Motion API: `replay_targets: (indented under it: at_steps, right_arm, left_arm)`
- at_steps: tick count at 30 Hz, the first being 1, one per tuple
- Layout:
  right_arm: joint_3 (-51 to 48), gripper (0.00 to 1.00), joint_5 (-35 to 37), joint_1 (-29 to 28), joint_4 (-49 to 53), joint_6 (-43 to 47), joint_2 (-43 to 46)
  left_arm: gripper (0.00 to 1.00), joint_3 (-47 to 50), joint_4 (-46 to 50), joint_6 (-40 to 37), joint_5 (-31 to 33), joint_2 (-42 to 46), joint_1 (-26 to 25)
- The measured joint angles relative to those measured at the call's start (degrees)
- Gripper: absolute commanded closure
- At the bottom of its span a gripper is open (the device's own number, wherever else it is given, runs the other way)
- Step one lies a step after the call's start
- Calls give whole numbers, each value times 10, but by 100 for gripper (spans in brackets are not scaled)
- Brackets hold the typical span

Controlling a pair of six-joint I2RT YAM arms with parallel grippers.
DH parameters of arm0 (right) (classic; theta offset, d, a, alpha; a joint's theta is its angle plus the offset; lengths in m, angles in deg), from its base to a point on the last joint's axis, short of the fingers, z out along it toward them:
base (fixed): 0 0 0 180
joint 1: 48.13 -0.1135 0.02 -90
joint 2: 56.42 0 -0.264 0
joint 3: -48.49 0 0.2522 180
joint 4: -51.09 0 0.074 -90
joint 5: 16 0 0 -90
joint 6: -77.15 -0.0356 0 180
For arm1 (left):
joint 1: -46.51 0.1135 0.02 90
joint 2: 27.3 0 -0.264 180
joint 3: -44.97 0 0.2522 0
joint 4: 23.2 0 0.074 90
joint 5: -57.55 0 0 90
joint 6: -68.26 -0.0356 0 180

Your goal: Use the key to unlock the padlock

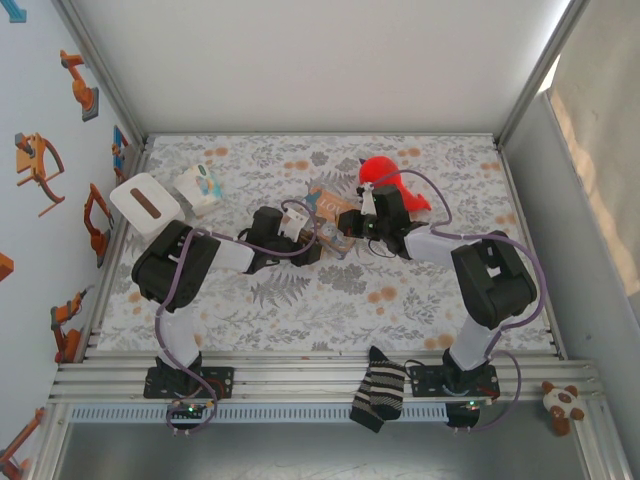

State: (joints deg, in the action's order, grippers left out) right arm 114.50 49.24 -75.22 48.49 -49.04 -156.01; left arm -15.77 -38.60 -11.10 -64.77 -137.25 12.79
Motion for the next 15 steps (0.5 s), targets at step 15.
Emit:
replay_targets:
  at_steps: [15]
  right_arm:
    - [0,100,3,-1,3,0,9]
  left_arm:
    - [73,-8,42,22,4,9,-4]
